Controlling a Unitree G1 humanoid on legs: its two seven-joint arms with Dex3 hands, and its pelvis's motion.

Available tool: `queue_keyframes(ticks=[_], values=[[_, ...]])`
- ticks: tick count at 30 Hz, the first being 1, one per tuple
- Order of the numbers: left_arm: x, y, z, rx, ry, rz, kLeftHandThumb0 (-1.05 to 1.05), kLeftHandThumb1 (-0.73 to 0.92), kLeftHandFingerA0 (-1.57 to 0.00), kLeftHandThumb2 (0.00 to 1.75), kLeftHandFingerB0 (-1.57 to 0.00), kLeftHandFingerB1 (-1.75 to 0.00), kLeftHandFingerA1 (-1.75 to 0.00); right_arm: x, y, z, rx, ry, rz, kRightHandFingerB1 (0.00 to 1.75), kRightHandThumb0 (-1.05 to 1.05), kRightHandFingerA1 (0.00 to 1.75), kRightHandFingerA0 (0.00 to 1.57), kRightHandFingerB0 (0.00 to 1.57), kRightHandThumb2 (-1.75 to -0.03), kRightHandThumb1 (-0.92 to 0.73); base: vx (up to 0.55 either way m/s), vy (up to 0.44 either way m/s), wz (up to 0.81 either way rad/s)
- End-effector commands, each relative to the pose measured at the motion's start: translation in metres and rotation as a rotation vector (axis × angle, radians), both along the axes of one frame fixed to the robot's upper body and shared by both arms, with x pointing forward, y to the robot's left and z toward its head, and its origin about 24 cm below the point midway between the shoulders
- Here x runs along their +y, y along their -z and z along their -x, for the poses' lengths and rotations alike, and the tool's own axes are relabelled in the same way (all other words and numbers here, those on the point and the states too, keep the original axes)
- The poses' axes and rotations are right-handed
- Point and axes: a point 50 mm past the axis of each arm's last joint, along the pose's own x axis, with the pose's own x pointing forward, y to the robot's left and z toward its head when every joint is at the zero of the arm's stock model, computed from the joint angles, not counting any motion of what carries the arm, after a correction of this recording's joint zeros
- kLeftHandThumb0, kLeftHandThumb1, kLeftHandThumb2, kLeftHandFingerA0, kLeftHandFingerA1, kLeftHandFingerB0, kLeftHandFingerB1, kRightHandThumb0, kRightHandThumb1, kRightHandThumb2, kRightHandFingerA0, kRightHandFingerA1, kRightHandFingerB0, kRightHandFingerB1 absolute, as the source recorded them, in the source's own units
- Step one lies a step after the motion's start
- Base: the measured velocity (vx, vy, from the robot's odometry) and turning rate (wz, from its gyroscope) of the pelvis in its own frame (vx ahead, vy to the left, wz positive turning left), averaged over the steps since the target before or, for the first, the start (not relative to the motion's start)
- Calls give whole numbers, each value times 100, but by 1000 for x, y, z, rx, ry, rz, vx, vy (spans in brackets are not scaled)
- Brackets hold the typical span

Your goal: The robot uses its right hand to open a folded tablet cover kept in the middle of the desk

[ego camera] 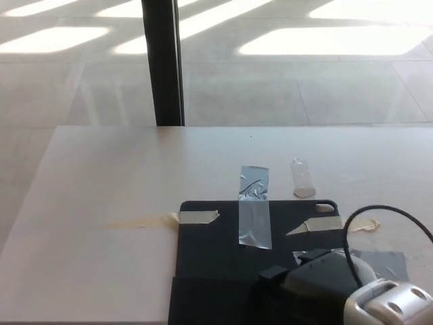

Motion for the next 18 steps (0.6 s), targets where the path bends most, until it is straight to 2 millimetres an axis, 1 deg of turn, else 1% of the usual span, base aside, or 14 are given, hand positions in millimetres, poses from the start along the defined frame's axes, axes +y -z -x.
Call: queue_keyframes(ticks=[1, 3, 4, 6, 8, 9, 10, 11, 12, 16, 18], values=[[13, -12, 2, -14, -53, -18, -49, 47, -98, 56, -74, -76, -87, -33, 22, 42, 282, 176, 37, 51, -40, 55, 7, 0, -85, -17, 0, 0, 0], [13, -11, 3, -15, -53, -14, -51, 46, -96, 56, -73, -76, -86, -35, 21, 44, 295, 193, 20, 51, -40, 55, 7, 0, -85, -18, 0, 0, 0], [13, -11, 4, -17, -50, -13, -52, 45, -94, 57, -69, -76, -87, -37, 20, 46, 302, 205, 15, 51, -40, 56, 7, 0, -85, -17, 0, 0, 0], [13, -12, 4, -18, -49, -16, -50, 46, -93, 57, -66, -74, -87, -38, 20, 48, 297, 214, 8, 51, -39, 55, 7, 0, -84, -15, 0, 0, 0], [13, -12, 4, -18, -48, -19, -50, 46, -93, 57, -66, -74, -87, -40, 19, 52, 287, 221, 0, 51, -39, 55, 7, 0, -84, -15, 0, 0, 0], [14, -13, 4, -9, -46, -28, -49, 47, -96, 56, -72, -75, -87, -44, 19, 56, 317, 248, -50, 52, -39, 56, 7, 0, -85, -17, 0, 0, 0], [14, -13, 3, -7, -47, -26, -48, 48, -96, 55, -73, -75, -87, -45, 19, 58, 335, 259, -62, 42, -76, 61, 17, 3, -81, -41, 0, 0, 0], [14, -13, 2, -9, -50, -25, -49, 47, -96, 55, -73, -75, -87, -47, 19, 59, 348, 266, -75, 36, -75, 64, 20, 10, -56, -50, 0, 0, 0], [14, -13, 1, -11, -50, -25, -50, 47, -97, 56, -73, -75, -87, -48, 20, 60, 352, 272, -80, 44, -76, 65, 22, 7, -80, -40, 0, 0, 0], [14, -15, 0, -19, -53, -29, -51, 46, -95, 57, -73, -76, -86, -49, 18, 64, 366, 275, -94, 45, -76, 67, 25, 8, -80, -39, 0, 0, 0], [14, -15, 0, -19, -40, -32, -50, 46, -96, 57, -75, -77, -87, -48, 18, 69, 384, 264, -110, 45, -76, 69, 26, 5, -80, -40, 0, 0, 0]])
